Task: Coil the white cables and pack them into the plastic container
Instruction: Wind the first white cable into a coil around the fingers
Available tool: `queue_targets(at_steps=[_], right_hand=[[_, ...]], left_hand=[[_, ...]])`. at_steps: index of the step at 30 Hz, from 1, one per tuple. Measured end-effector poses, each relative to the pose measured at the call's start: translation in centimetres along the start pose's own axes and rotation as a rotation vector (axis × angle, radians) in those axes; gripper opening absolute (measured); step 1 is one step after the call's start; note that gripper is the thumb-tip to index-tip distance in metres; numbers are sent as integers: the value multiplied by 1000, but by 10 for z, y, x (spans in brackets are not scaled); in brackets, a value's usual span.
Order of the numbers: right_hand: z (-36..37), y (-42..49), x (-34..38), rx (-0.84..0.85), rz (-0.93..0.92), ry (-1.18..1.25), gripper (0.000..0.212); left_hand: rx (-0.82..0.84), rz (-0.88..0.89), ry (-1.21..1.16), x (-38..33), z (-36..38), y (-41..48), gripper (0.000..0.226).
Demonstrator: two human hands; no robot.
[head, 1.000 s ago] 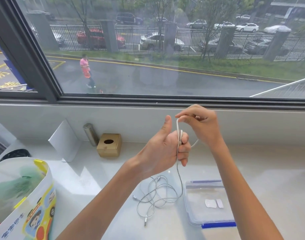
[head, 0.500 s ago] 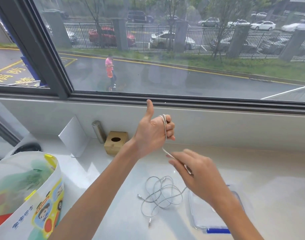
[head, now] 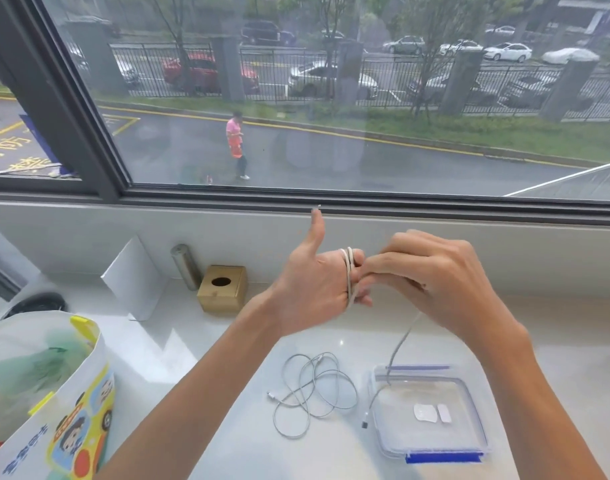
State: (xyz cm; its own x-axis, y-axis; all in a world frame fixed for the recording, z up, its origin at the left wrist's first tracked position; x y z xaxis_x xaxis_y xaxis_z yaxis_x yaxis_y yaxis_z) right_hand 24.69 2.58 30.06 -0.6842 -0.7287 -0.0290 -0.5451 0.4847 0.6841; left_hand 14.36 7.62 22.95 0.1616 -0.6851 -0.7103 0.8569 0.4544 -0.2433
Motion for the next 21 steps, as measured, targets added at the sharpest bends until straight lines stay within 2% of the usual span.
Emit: queue_targets(at_steps=[4, 6, 10, 11, 12, 14, 15, 16, 18, 21], right_hand=[[2, 10, -27, -71, 58, 243, 14], [6, 11, -40, -100, 106, 327, 15], [36, 8, -63, -143, 334, 632, 8], [48, 4, -63, -138, 395, 740, 5], [64, -2, -61, -126, 485, 840, 12], [100, -23, -47, -68, 774, 1053, 42], [115, -36, -36, -34, 903, 1116, 49], [127, -46, -22, -27, 968, 1141, 45], [141, -59, -5, -81, 955, 1086, 29], [145, -76, 23, -22, 839, 992, 27]], left_hand=[[5, -46, 222, 11, 13, 3, 81], [15, -81, 220, 13, 16, -1, 79], [48, -122, 190, 16, 22, -8, 78], [61, -122, 174, 15, 23, -10, 78], [76, -119, 157, 14, 25, -11, 78], [124, -106, 110, 9, 29, -12, 80], [151, -93, 77, 6, 30, -12, 81], [170, -72, 44, 3, 29, -12, 81], [154, -9, -4, -6, 21, -9, 80], [4, 103, -34, -24, -6, -6, 79]])
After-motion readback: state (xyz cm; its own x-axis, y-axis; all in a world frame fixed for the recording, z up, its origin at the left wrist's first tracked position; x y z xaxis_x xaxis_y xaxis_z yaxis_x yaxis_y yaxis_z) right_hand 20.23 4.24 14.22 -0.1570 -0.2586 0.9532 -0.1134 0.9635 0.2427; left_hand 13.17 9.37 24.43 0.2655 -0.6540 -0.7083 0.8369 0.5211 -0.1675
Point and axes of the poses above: each hand's wrist, its own y-axis towards the middle knuckle, its own z-axis out of the palm, x = y × z, the point moved 6 cm from there along y, towards the middle knuckle, and after that the axes turned 8 degrees about -z, right-handed, at the moved point
